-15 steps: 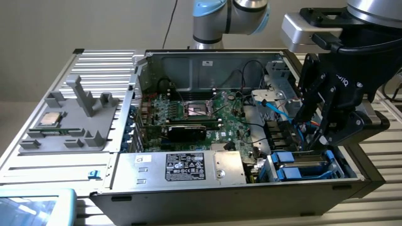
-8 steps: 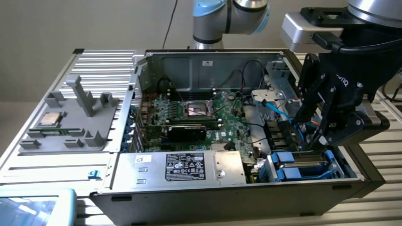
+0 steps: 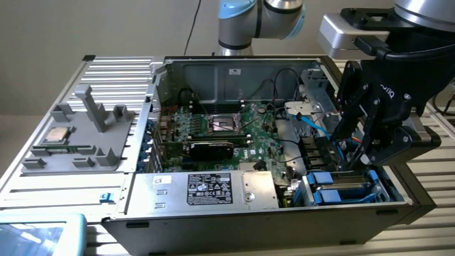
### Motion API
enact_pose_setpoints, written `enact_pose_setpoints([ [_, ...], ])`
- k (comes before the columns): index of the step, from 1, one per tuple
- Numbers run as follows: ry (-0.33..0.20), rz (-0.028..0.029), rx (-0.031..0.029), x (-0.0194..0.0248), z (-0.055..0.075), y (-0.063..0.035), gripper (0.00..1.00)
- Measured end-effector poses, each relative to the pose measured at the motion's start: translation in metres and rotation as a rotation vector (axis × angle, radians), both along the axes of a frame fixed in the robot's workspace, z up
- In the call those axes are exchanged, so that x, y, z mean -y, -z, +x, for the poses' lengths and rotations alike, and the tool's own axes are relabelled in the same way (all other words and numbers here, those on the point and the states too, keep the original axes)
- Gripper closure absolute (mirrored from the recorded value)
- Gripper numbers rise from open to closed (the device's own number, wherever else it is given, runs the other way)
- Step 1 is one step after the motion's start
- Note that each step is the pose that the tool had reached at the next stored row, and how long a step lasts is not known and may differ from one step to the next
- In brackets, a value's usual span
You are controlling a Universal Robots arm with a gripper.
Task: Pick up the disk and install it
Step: 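Insert the first disk wire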
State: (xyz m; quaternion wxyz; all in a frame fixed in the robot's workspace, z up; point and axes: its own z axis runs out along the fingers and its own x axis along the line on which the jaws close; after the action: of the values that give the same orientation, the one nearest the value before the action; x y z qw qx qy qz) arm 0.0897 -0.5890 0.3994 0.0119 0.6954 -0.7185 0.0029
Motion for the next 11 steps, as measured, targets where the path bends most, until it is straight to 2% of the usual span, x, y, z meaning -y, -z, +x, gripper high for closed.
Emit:
enact_pose_setpoints([
  [5,0.0,-0.0004,-0.0024,-0.0005,0.001,0.0002,0.42],
  [11,0.0,-0.0006,-0.0024,-0.0009,0.02,0.0001,0.42],
])
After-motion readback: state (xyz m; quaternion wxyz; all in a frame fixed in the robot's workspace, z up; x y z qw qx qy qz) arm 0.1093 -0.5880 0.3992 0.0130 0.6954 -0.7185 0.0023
